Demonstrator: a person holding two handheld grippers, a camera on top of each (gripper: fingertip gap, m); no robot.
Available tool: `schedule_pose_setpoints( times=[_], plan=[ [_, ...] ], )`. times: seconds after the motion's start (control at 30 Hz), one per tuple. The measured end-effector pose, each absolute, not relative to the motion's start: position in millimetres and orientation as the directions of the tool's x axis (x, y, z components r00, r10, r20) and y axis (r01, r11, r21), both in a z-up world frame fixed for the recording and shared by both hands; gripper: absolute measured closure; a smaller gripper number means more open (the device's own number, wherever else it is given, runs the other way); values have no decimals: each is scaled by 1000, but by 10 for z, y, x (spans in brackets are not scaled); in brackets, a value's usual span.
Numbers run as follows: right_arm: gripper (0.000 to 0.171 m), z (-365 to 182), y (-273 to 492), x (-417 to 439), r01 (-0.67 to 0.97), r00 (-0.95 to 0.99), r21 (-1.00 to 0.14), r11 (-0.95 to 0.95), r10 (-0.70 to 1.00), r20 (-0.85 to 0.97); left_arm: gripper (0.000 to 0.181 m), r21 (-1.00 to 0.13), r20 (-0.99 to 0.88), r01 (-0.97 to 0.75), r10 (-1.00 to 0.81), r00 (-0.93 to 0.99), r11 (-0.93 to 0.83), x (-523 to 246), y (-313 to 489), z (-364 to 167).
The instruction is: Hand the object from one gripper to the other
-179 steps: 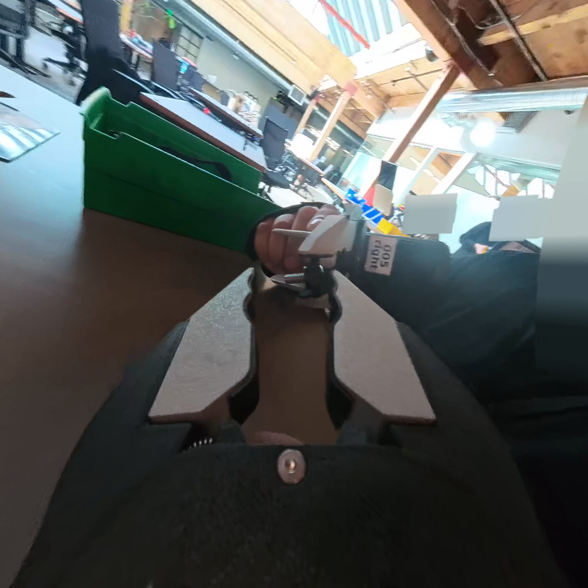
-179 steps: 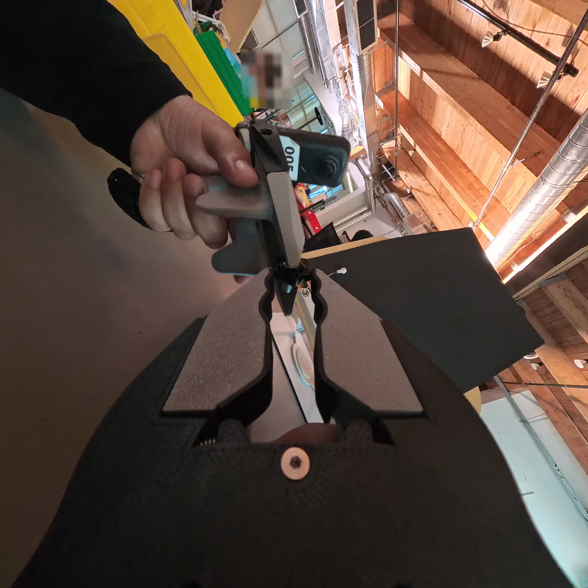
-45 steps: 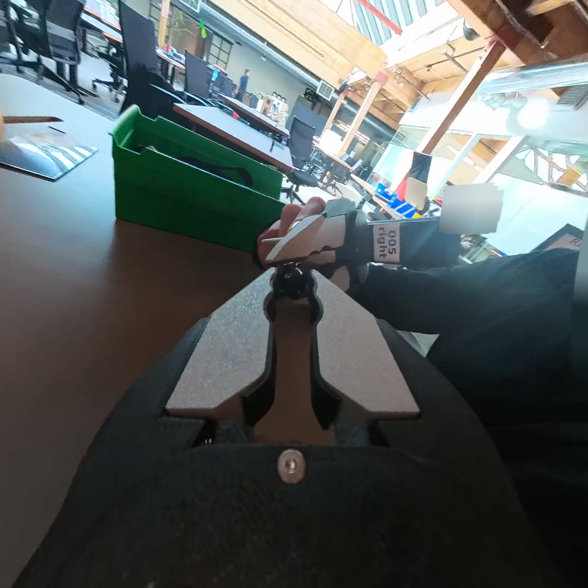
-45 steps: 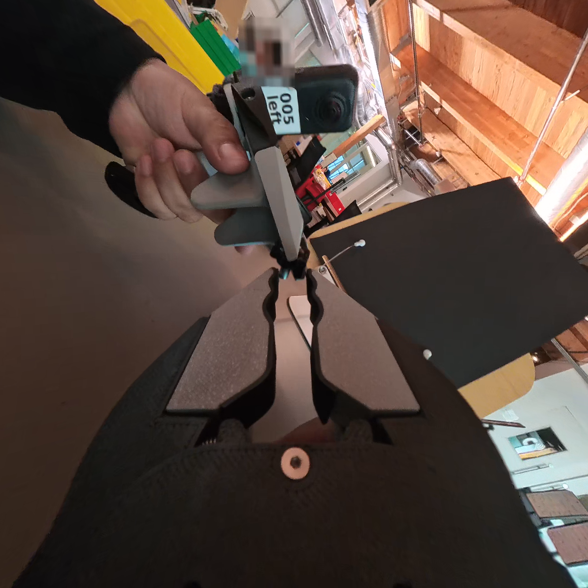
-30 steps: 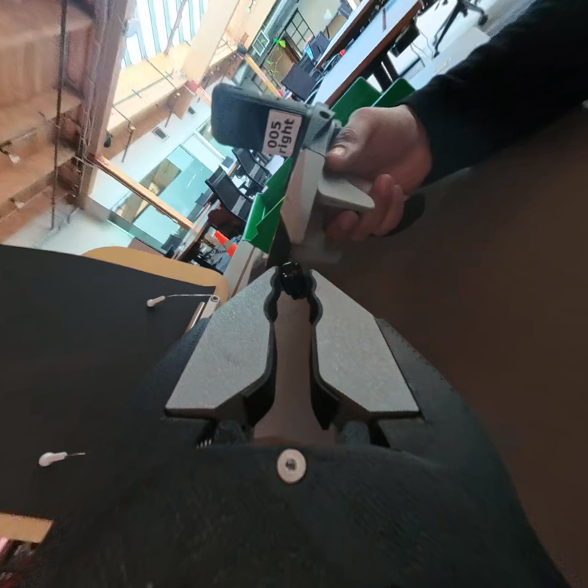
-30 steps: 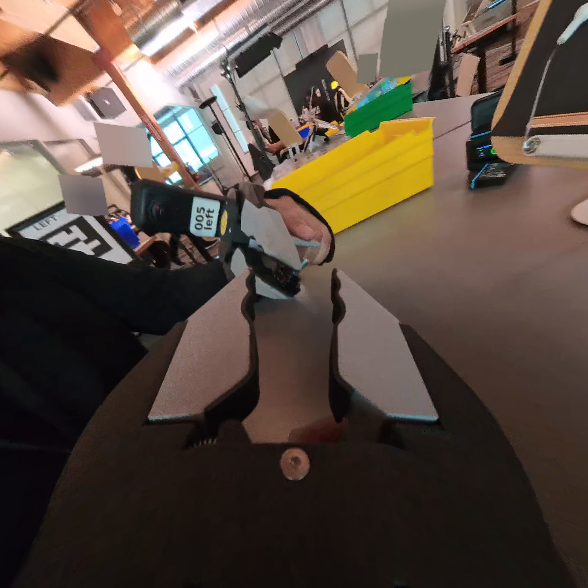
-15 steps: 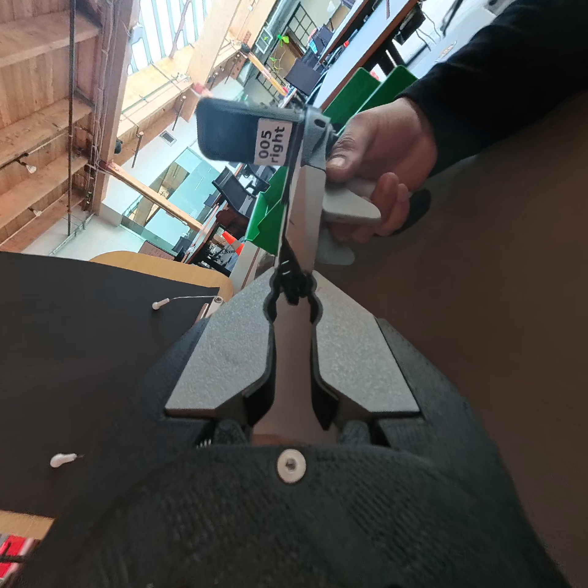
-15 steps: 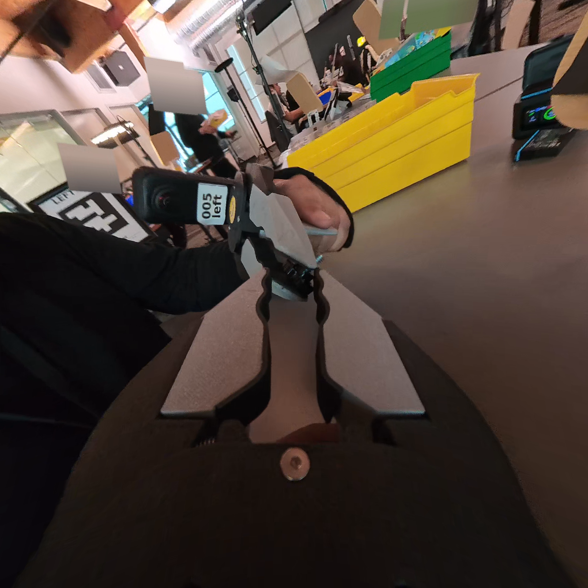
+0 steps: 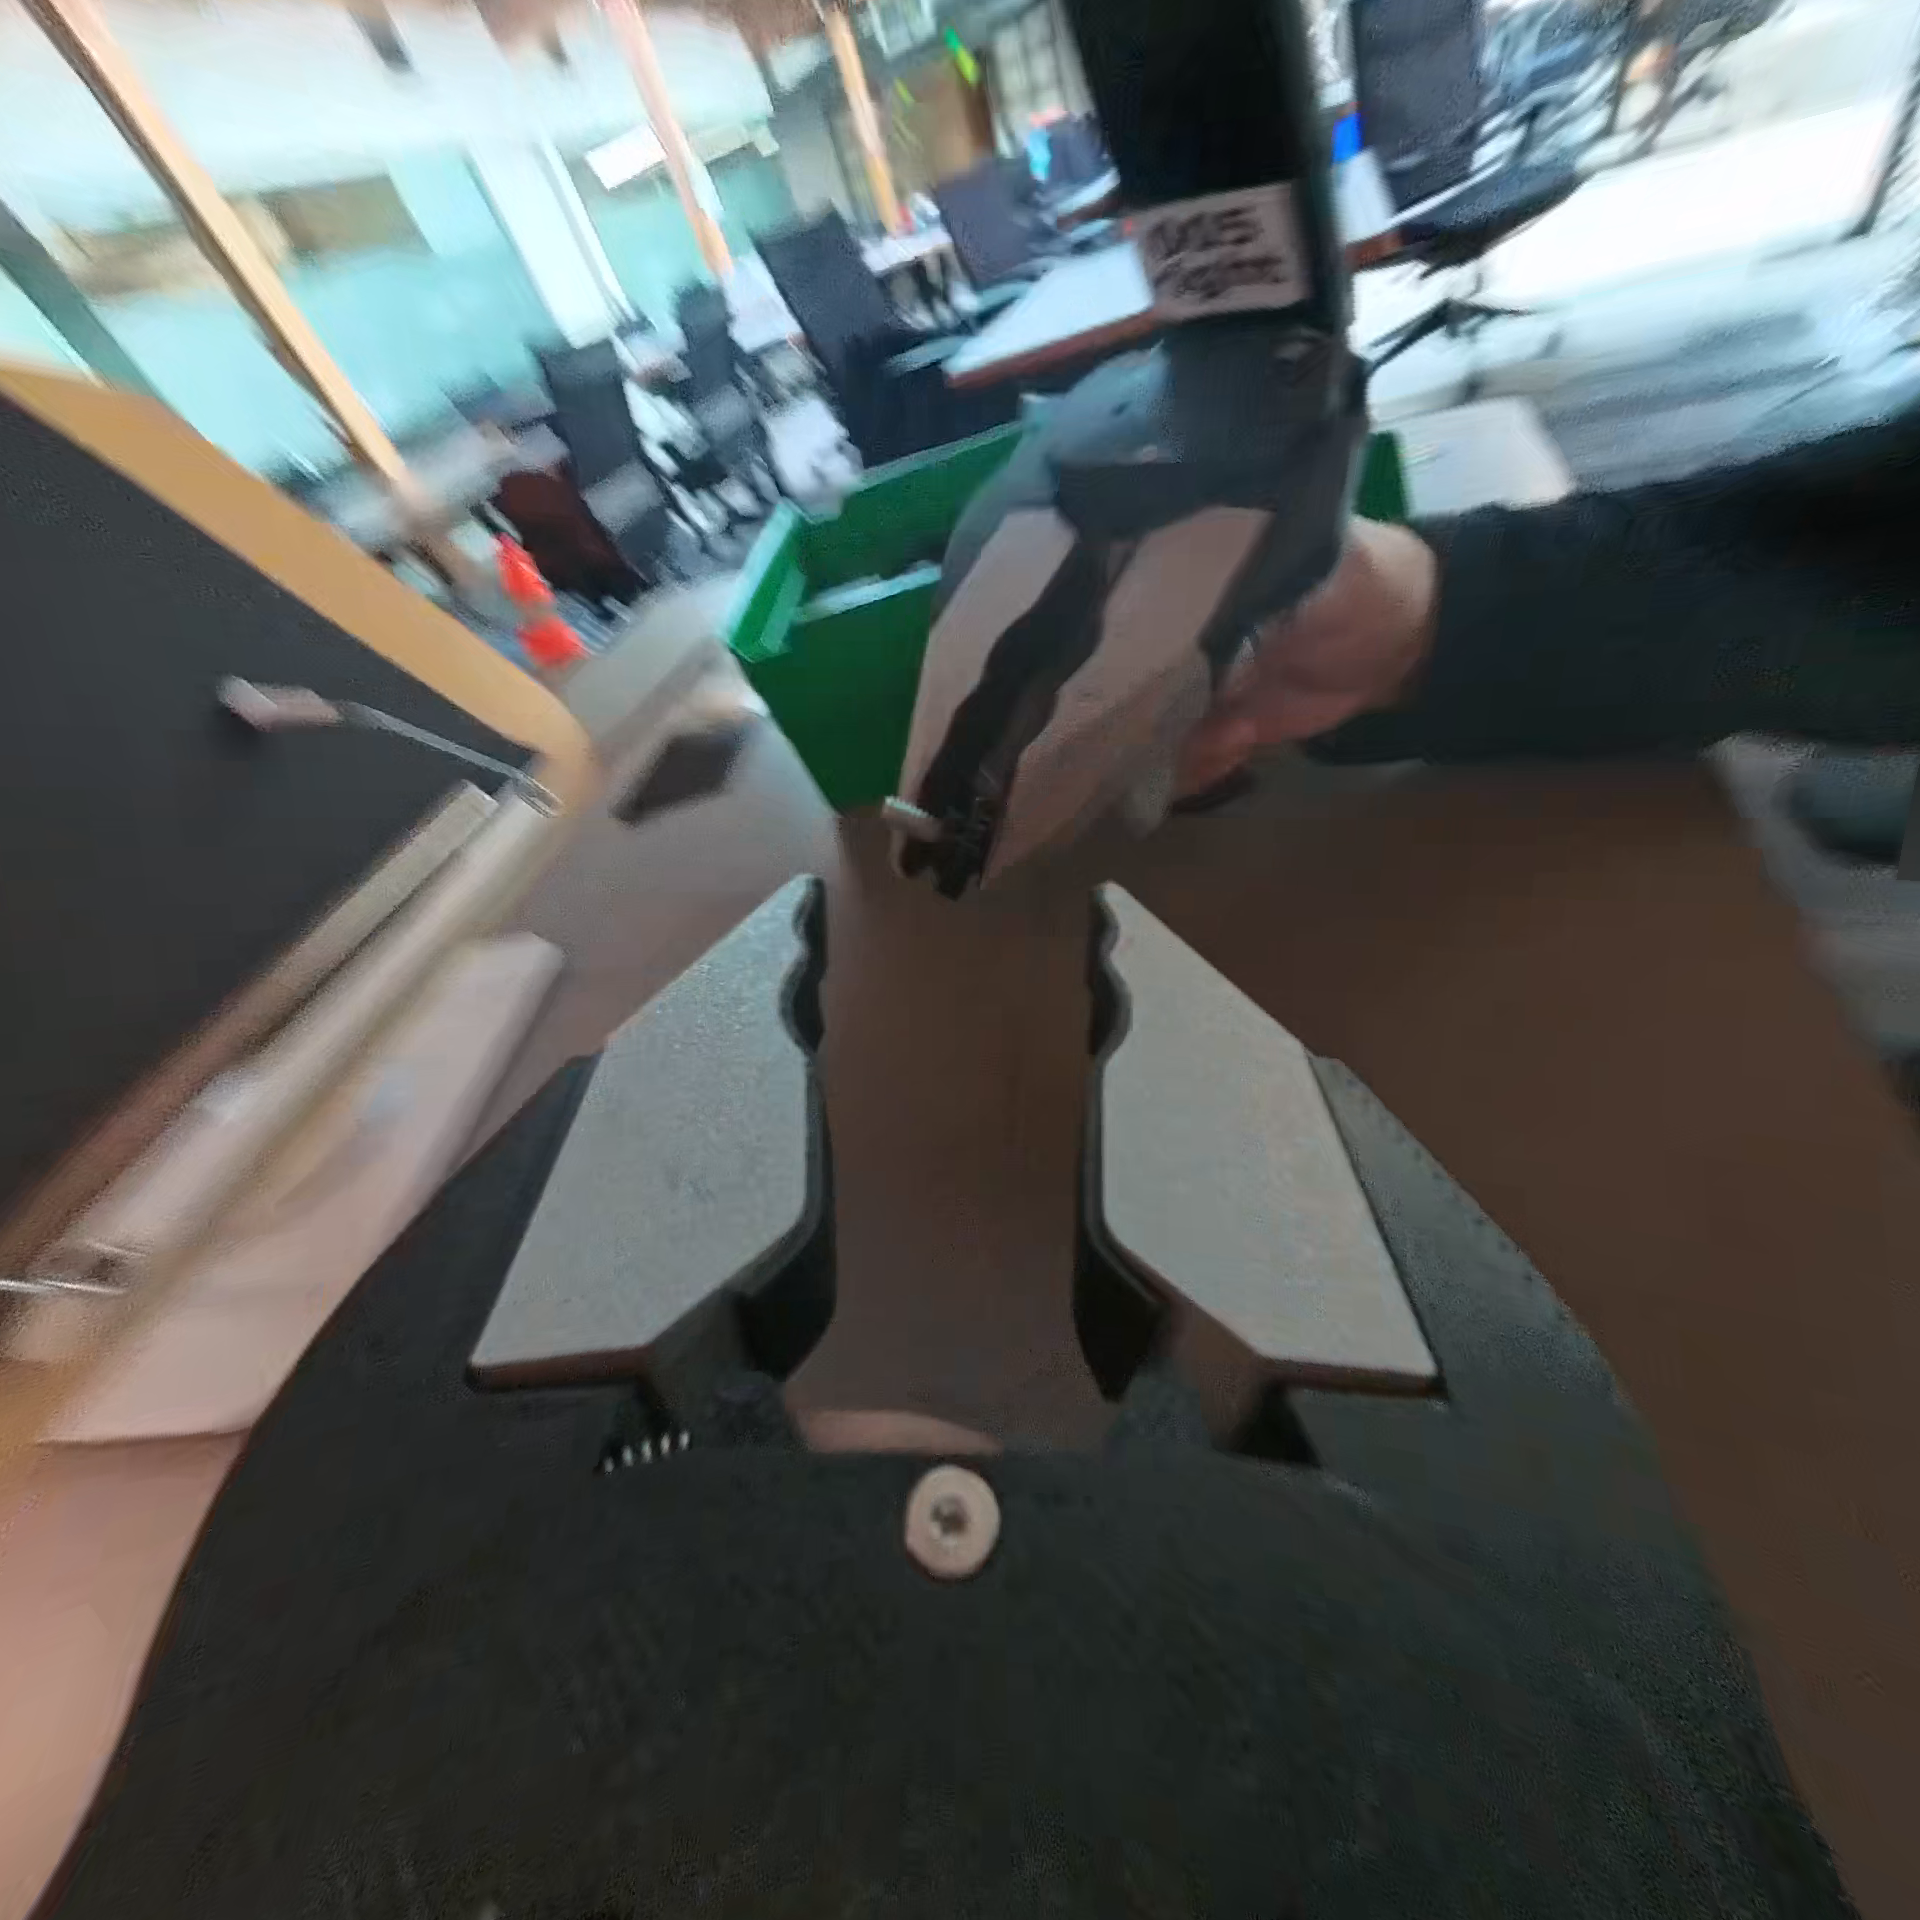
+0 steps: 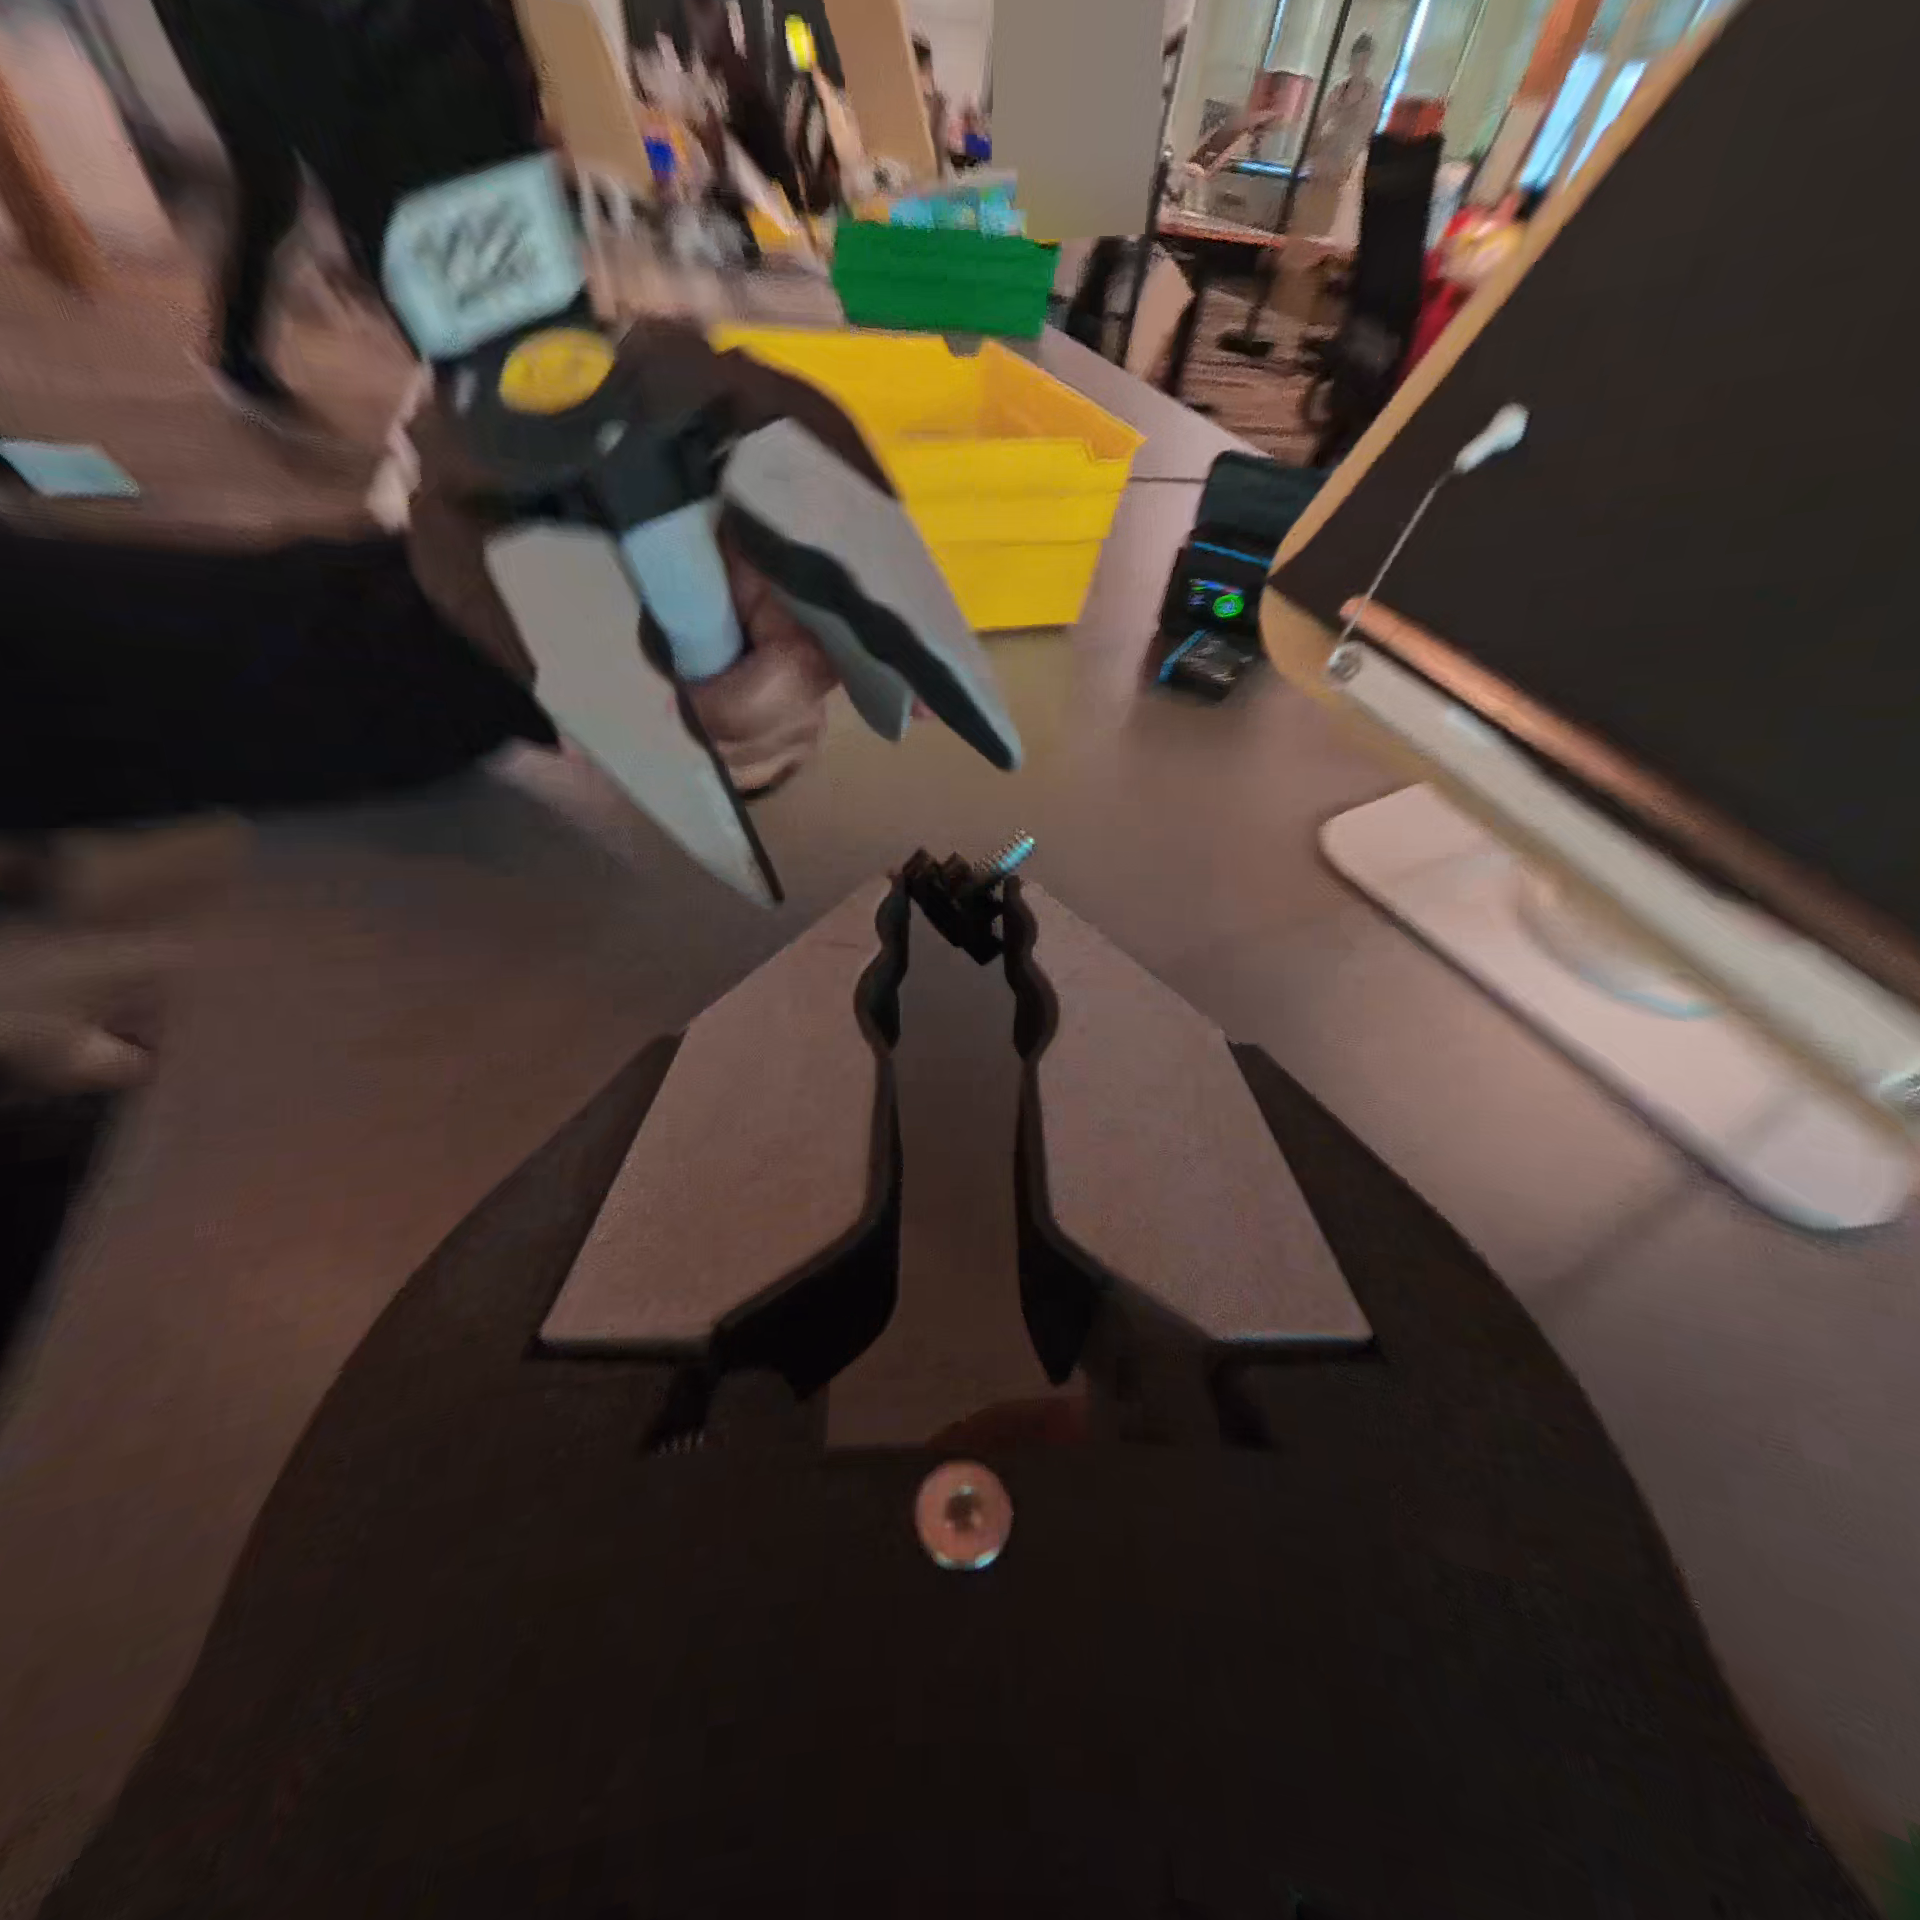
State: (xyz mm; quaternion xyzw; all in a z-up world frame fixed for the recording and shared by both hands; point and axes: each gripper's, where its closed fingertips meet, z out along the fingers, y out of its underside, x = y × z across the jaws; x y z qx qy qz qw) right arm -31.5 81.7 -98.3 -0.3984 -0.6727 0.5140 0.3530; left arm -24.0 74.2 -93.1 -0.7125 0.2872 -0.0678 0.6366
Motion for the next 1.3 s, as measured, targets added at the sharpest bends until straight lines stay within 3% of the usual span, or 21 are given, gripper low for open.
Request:
schedule_pose_setpoints(
  times=[0.07, 0.2, 0.3, 0.37, 0.43, 0.77, 0.87, 1.03, 1.3],
  plan=[
    [158, -1018, 779, -332, 115, -367, -907, 406, 865, 341, 121, -967, -54, -187, -584, 810, -171, -183, 728, -1069],
    [158, -1021, 753, -341, 47, -196, -668, 743, 662, 723, 121, -946, 239, 25, -644, 727, -323, -81, 686, -1121],
    [157, -1027, 711, -346, 39, -155, -581, 813, 579, 800, 137, -931, 337, 139, -650, 681, -337, -87, 698, -1016],
    [157, -1066, 759, -373, 77, -139, -544, 835, 550, 824, 137, -933, 330, 141, -634, 699, -330, -113, 711, -1007],
    [157, -1079, 755, -380, 83, -124, -517, 852, 524, 843, 153, -940, 288, 101, -601, 746, -325, -161, 756, -1064],
    [155, -1176, 677, -400, 99, -181, -580, 809, 588, 789, 161, -946, 207, 11, -580, 788, -324, -241, 775, -1170],
    [155, -1084, 785, -366, 88, -153, -658, 748, 663, 733, 161, -940, 311, 163, -559, 768, -298, -370, 798, -1015],
    [137, -1004, 828, -396, 77, -172, -835, 545, 832, 527, 161, -833, 535, 492, -599, 596, -254, -465, 795, -694],
    [142, -802, 717, -389, -7, -35, -758, 652, 758, 651, 163, -730, 638, 613, -623, 453, -301, -252, 838, -659]
  ],
)
